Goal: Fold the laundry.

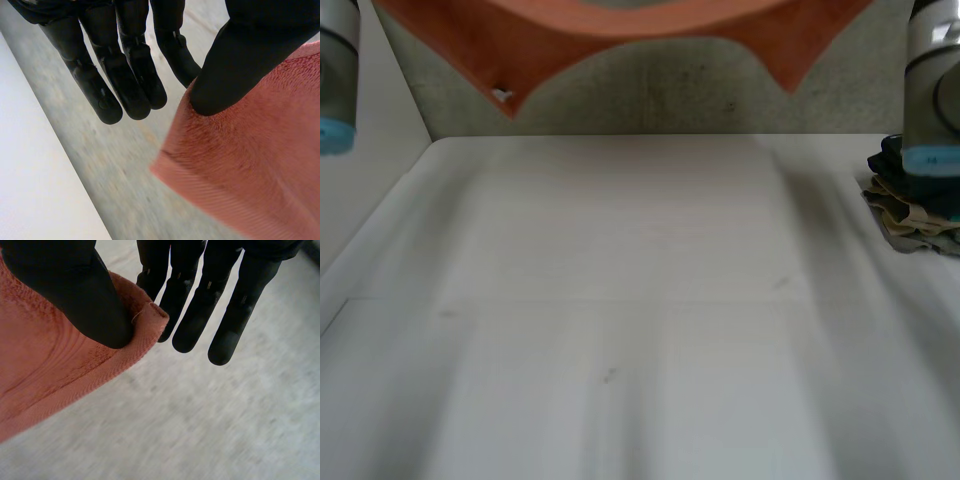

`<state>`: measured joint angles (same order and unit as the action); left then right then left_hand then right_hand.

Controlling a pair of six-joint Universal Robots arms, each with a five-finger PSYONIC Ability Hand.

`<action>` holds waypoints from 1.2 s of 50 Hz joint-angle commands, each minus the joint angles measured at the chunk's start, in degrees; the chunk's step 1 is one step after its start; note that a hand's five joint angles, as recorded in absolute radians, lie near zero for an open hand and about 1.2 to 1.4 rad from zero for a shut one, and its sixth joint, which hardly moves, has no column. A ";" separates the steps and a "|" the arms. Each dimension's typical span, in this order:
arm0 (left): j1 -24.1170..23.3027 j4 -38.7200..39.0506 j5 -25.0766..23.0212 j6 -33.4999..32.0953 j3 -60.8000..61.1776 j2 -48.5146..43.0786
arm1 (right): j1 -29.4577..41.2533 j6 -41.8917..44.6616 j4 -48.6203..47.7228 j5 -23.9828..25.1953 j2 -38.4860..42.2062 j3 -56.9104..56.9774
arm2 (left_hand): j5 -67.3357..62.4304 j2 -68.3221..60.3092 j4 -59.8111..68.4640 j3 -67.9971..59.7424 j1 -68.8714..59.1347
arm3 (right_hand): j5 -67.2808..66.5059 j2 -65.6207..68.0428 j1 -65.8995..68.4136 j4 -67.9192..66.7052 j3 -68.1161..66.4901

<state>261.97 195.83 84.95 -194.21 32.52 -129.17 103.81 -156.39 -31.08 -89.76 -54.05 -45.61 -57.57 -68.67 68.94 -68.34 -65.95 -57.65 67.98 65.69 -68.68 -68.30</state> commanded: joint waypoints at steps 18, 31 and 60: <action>5.39 -11.85 -8.57 -24.80 50.61 11.30 | -6.51 16.19 35.28 6.97 -3.68 -27.77 | -12.43 -11.33 11.06 -11.66 -14.05 | -12.35 12.02 14.31 -11.32 -11.70; 16.72 -41.90 -16.20 -50.90 68.55 31.25 | -13.98 44.95 56.66 12.14 -24.60 -50.71 | -12.43 -11.33 11.06 -11.66 -14.05 | -12.35 12.02 14.31 -11.32 -11.70; -1.98 -33.32 -0.75 -27.63 18.30 -1.51 | -4.32 19.99 28.27 2.05 2.18 -21.64 | -12.43 -11.33 11.06 -11.66 -14.05 | -12.35 12.02 14.31 -11.32 -11.70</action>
<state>262.74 162.58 78.82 -224.07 61.99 -123.49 97.79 -134.78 2.59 -85.01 -57.36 -73.12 -57.57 -68.67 68.94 -68.35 -65.95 -58.06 67.98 65.69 -68.70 -68.30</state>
